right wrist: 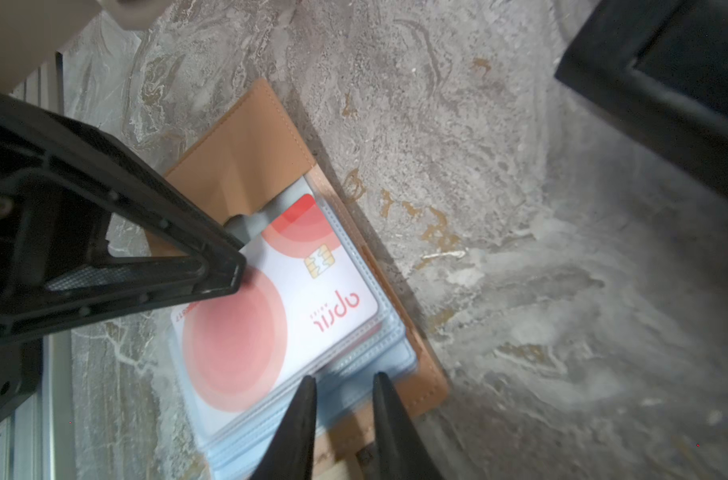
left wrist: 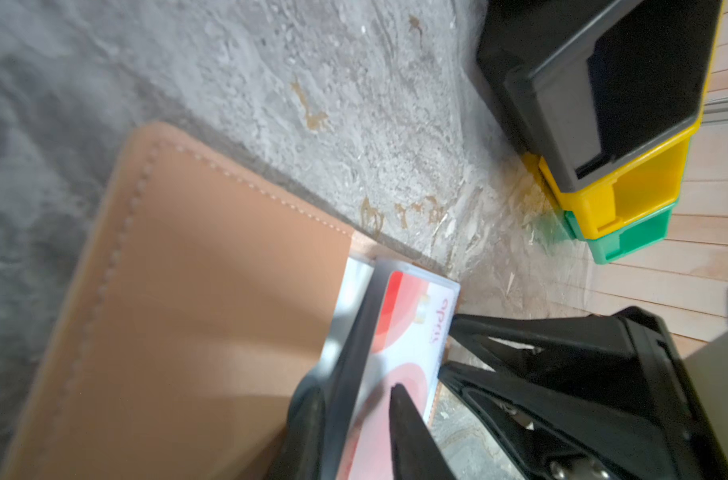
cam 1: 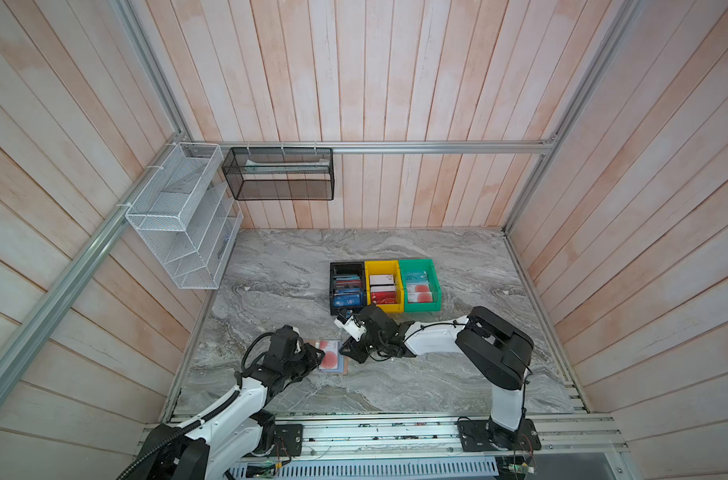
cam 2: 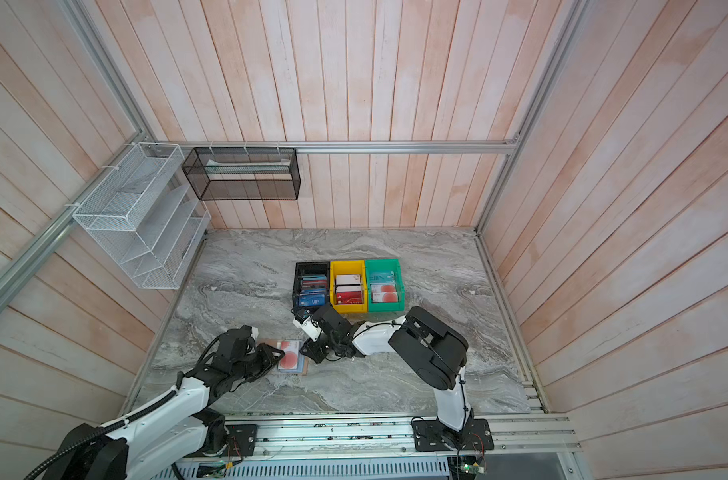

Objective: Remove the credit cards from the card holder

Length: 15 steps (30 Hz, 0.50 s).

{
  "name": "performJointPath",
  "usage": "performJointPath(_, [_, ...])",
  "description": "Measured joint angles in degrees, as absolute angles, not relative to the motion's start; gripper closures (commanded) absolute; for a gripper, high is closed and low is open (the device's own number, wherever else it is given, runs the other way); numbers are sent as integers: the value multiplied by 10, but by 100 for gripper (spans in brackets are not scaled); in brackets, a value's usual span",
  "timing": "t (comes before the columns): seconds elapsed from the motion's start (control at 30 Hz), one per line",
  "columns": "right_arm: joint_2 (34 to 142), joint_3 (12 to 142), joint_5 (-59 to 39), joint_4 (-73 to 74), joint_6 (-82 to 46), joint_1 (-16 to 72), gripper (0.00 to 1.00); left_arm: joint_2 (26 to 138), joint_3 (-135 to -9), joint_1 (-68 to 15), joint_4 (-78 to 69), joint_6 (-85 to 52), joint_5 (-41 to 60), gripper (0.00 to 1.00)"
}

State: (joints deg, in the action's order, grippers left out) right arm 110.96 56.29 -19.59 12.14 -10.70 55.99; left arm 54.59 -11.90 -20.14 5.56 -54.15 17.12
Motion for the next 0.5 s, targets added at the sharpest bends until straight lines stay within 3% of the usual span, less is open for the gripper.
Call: performJointPath(0.5, [1111,564,-198,121,-107,560,73,550,-118,-165,60,-517,194,69])
